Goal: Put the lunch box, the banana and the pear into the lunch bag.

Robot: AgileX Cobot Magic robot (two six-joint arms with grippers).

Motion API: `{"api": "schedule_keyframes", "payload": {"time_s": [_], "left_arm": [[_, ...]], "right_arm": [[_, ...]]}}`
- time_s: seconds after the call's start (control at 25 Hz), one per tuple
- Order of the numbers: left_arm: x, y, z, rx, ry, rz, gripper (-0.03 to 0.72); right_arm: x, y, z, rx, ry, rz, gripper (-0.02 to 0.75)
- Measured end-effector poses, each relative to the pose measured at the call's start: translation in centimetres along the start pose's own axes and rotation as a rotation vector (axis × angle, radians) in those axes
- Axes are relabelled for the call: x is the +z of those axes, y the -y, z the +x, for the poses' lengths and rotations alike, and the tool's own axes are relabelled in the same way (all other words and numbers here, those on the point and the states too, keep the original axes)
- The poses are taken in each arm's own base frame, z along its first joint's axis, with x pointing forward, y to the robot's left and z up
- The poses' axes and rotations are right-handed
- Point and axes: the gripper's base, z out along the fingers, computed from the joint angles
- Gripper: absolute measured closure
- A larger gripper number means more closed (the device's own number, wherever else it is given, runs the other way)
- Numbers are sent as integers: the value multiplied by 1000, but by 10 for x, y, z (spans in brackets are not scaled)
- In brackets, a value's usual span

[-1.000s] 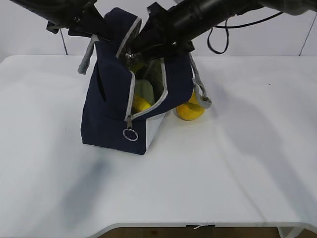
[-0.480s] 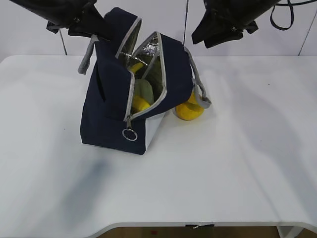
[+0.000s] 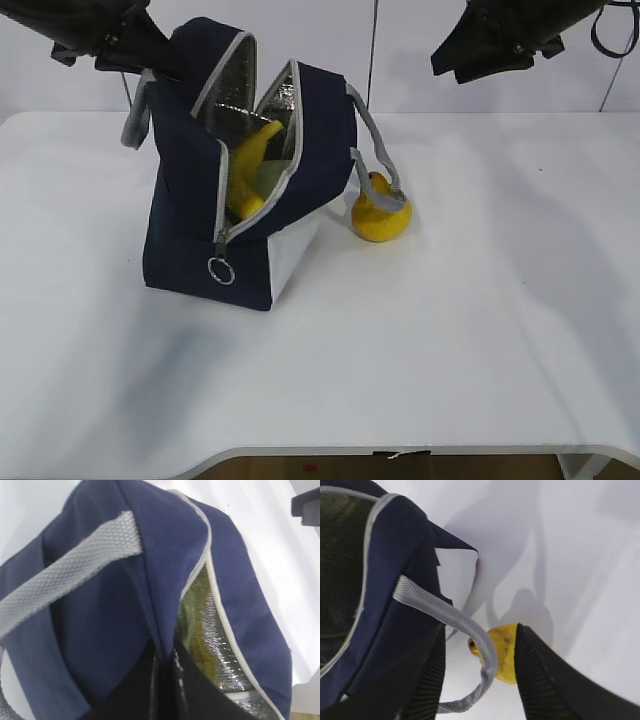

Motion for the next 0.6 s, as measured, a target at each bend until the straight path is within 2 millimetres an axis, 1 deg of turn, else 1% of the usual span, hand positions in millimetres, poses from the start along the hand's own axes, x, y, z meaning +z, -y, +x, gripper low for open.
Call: {"api": "schedule_keyframes", "payload": {"time_s": [0.16, 0.4, 0.52, 0.6], "left_arm": [[-5, -6, -1, -6, 5, -11, 690], [-11, -5, -1, 32, 6, -31, 690], [-11, -5, -1, 39, 1, -39, 690], [-11, -6, 0, 42, -1, -42, 690]], "right_arm": [[0, -2, -1, -50, 14, -24, 370], [-1, -7, -4, -118, 51, -82, 370], [-2, -6, -5, -121, 63, -92, 370], [-6, -2, -5, -103, 82, -108, 370]]}}
